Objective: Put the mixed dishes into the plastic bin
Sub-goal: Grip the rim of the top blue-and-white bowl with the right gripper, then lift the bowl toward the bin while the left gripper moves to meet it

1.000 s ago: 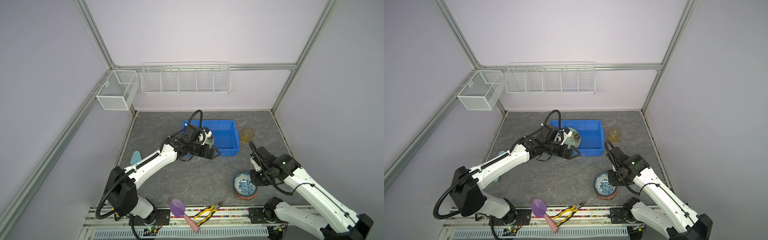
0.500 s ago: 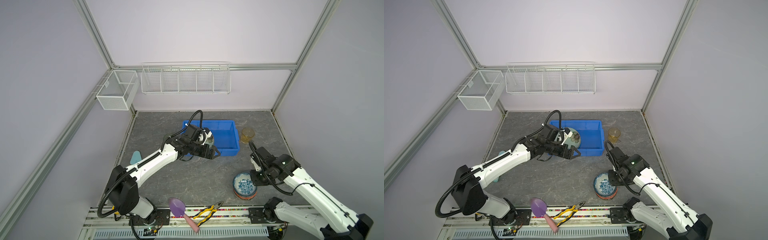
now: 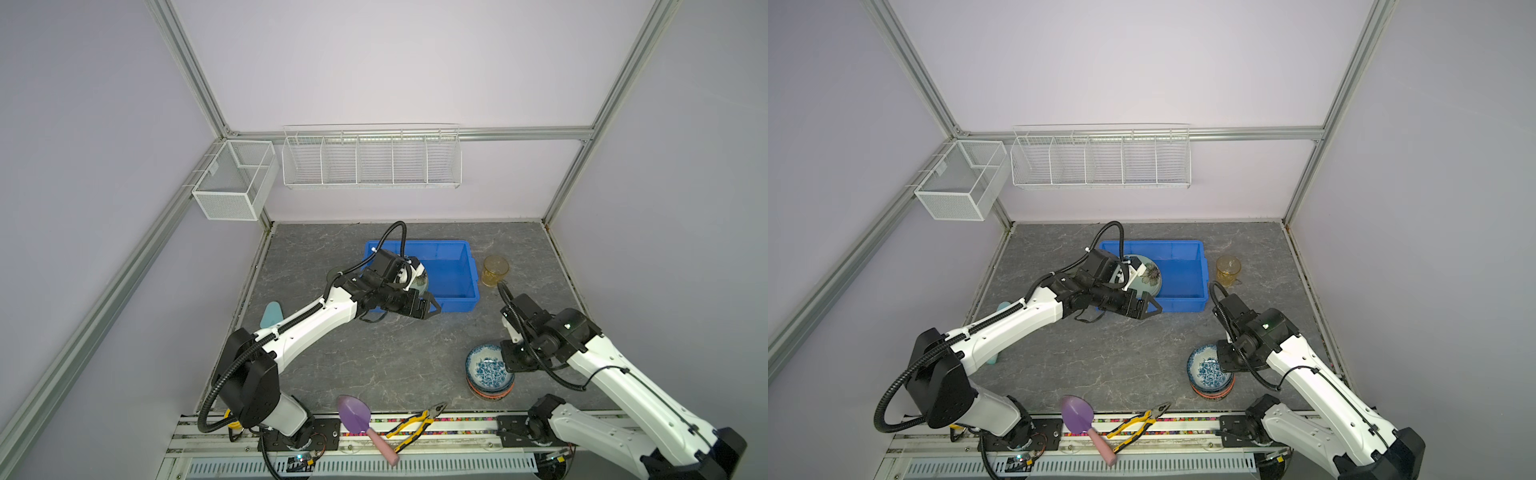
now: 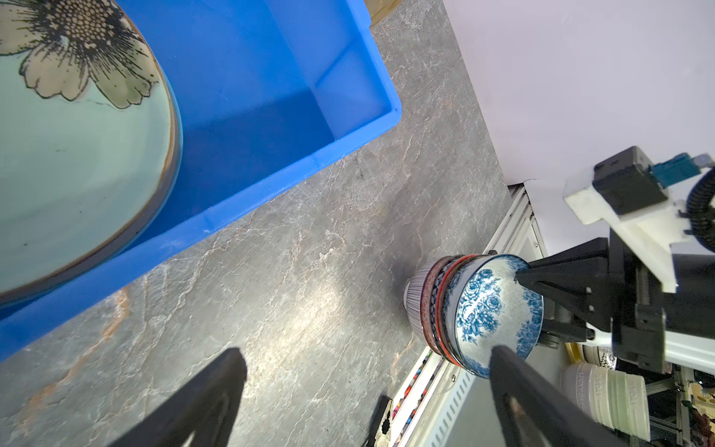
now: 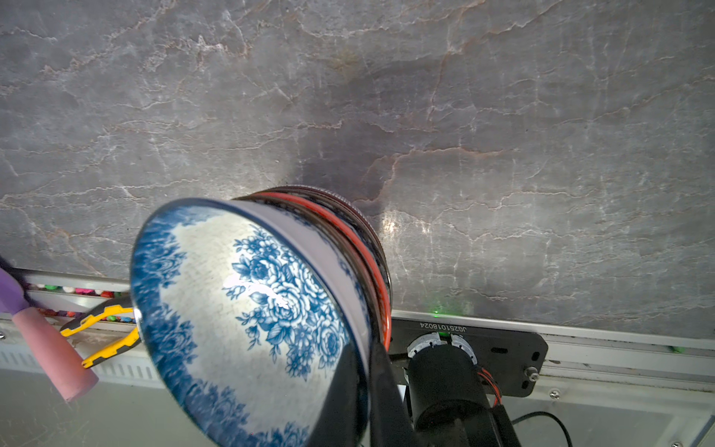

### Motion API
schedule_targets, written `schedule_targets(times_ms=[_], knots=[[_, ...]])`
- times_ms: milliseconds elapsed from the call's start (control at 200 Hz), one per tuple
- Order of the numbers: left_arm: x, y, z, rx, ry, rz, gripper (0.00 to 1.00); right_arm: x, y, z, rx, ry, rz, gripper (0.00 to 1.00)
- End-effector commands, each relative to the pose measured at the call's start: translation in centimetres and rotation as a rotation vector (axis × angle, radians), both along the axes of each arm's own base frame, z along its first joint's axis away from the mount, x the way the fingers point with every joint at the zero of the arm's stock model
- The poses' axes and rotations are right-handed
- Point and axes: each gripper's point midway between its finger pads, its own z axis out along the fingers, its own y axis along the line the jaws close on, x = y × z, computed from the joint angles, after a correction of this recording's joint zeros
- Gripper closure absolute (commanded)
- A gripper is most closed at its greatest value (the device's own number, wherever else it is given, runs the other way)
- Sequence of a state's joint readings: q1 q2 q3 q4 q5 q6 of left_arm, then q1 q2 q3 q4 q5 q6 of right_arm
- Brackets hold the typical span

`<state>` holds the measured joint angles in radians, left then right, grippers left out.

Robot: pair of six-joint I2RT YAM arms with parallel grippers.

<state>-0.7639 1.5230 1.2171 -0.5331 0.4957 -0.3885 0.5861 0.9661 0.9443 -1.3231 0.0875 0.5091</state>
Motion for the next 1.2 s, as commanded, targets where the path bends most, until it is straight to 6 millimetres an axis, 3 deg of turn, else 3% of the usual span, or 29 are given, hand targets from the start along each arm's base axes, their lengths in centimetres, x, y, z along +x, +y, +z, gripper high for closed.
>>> schedule_targets(times_ms=[0, 225, 600, 935, 1195], knots=[[0.1, 0.0, 0.2, -0.005, 0.014, 0.003, 0.02, 0.3, 0.2, 1.0, 0.012, -0.029, -0.004, 0.92], [-0.3, 0.2, 0.3, -0.014, 0.046, 0.022, 0.02, 0.6, 0.5, 2.2, 0.033, -0.057, -0.001, 0.93], [-2.7, 0.8, 3.4, -0.067, 0.034, 0.049, 0.02, 2.2, 1.7, 5.0, 0.069, -0.106, 0.037, 0.93], [-4.0, 2.1, 4.2, -0.038, 0.013, 0.131, 0.04, 5.7, 5.0, 7.6, 0.121, -0.138, 0.117, 0.93], [-3.7, 1.8, 4.1, -0.016, -0.001, 0.183, 0.05, 9.0, 9.2, 8.8, 0.226, -0.153, 0.167, 0.93]])
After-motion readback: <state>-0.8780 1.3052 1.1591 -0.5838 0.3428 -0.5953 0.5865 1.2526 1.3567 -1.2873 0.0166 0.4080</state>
